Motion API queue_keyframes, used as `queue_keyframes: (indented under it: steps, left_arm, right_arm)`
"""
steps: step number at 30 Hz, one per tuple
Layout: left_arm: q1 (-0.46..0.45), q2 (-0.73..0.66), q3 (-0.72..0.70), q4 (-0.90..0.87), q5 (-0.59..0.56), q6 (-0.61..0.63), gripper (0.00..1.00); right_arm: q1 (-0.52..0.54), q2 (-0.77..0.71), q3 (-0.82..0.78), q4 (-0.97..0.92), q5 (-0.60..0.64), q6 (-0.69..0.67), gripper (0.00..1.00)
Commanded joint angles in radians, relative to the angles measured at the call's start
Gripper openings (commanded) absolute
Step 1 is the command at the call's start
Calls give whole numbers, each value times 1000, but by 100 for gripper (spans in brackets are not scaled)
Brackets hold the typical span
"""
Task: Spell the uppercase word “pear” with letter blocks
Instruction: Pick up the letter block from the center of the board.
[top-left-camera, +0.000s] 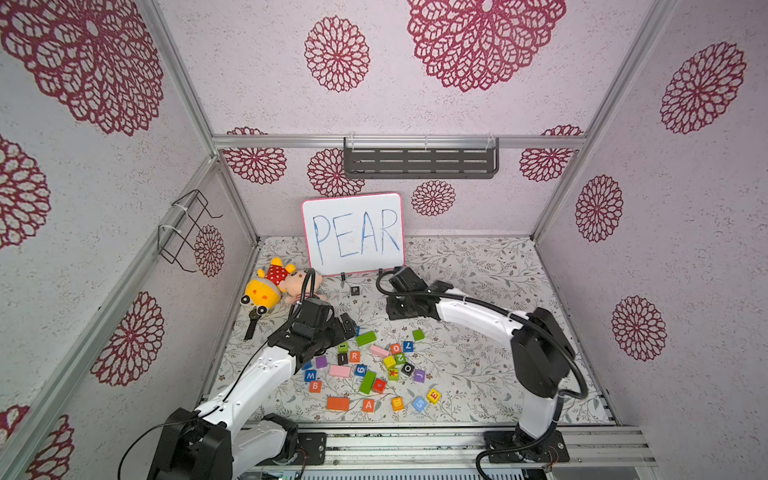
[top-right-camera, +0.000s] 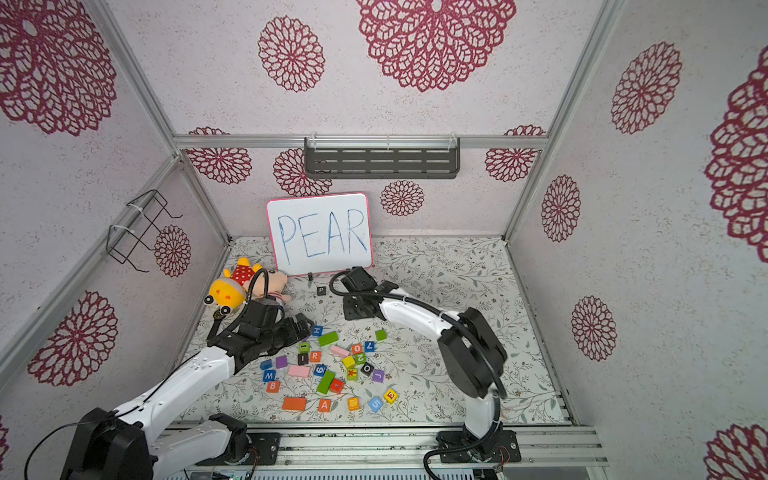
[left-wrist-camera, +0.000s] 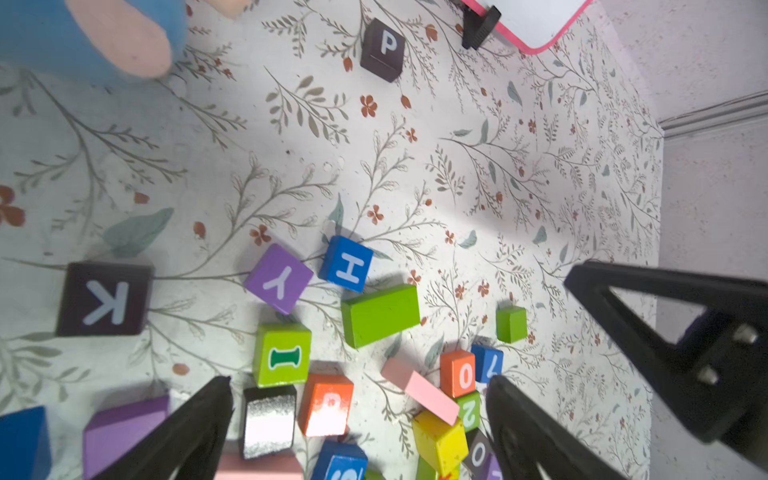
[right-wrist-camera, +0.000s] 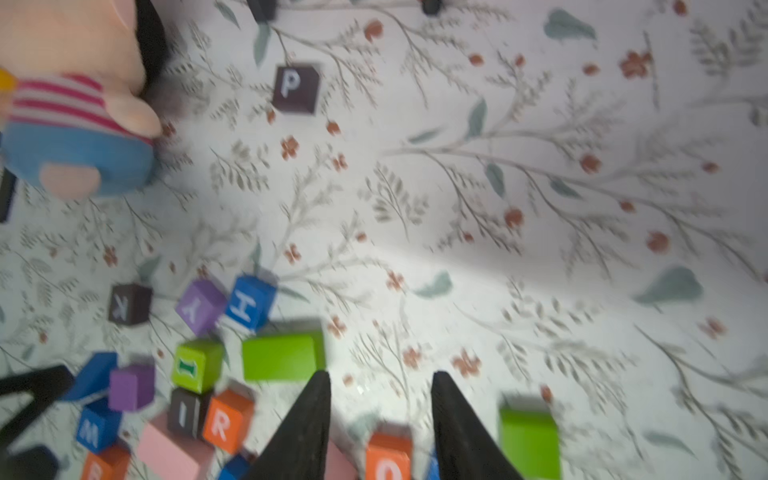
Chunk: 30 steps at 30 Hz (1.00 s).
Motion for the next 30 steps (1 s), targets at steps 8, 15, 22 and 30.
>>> queue_keyframes:
  steps: [8, 15, 22, 30]
  left_arm:
    - [-204, -44, -32, -33, -5, -126, 98]
    - [-242, -35, -48, 10, -4, -136, 98]
    - [-242, -26, -73, 36, 5, -140, 98]
    - [-242, -25, -78, 31, -3, -128, 98]
  right_arm:
    - [97, -434, -441, -209, -81, -82, 45]
    - [197, -426, -510, -193, -96, -79, 53]
    - [228, -410, -548, -182, -109, -77, 55]
    - [237, -376, -581, -139, -119, -75, 56]
